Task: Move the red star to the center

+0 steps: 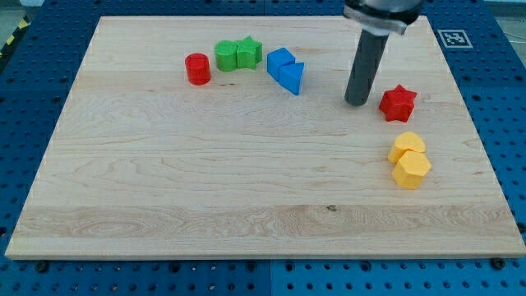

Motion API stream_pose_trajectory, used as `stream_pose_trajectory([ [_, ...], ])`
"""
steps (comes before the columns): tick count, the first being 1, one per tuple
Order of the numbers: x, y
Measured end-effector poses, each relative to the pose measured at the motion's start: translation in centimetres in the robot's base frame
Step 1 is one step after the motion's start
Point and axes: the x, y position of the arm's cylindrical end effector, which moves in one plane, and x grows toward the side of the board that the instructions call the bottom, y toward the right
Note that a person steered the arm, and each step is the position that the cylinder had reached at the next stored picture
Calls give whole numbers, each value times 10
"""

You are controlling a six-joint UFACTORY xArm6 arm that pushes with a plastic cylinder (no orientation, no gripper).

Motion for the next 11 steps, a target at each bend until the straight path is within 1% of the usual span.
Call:
stream_pose_trajectory([
  [1, -24, 26],
  [2, -32, 88],
  [3, -6, 139],
  [4, 39, 123],
  [5, 51, 45],
  [6, 51, -15],
  [7, 51, 24],
  [8, 33, 81],
  [9, 0, 103],
  [10, -5, 76],
  [11, 16, 17],
])
